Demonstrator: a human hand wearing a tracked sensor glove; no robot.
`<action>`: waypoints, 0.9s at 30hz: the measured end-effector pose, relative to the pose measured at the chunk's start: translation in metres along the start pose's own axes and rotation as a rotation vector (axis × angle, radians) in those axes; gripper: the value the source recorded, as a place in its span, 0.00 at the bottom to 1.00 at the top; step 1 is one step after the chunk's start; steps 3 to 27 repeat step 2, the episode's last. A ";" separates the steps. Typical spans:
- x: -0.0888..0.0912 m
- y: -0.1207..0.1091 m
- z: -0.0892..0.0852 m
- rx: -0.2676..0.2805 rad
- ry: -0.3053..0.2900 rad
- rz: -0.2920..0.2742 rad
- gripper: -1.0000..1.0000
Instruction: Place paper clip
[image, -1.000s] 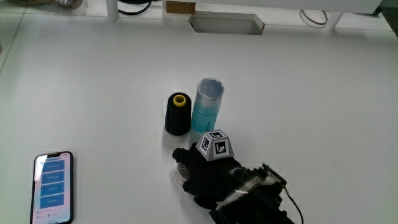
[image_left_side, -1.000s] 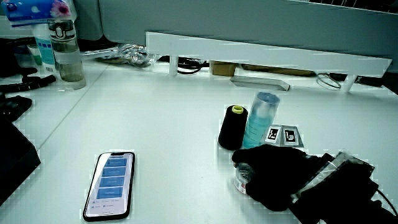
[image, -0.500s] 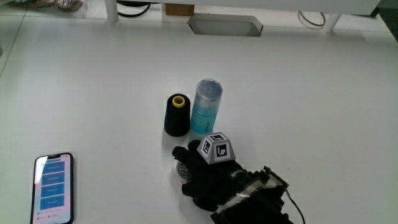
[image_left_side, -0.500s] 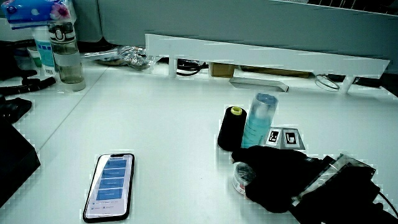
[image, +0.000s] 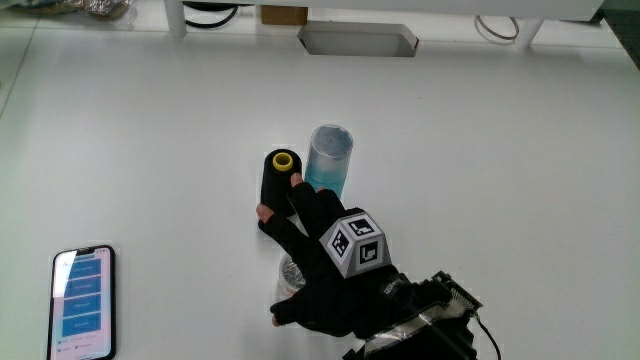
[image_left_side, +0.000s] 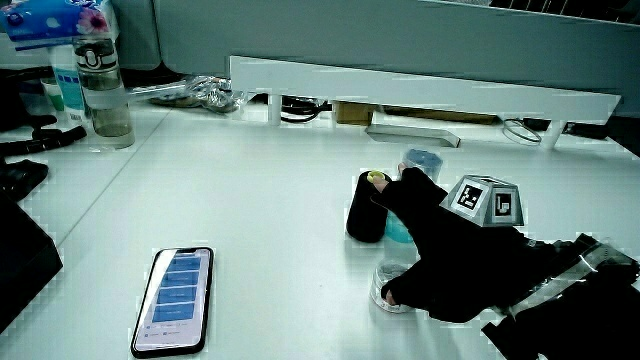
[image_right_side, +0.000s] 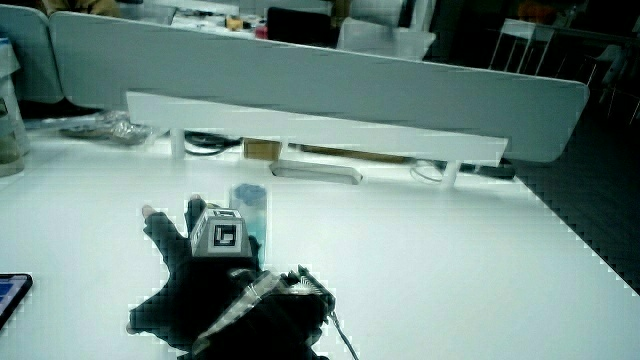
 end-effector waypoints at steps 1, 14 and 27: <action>-0.001 0.000 0.001 -0.001 0.002 0.003 0.00; -0.002 0.000 0.002 -0.007 0.011 0.012 0.00; -0.002 0.000 0.002 -0.007 0.011 0.012 0.00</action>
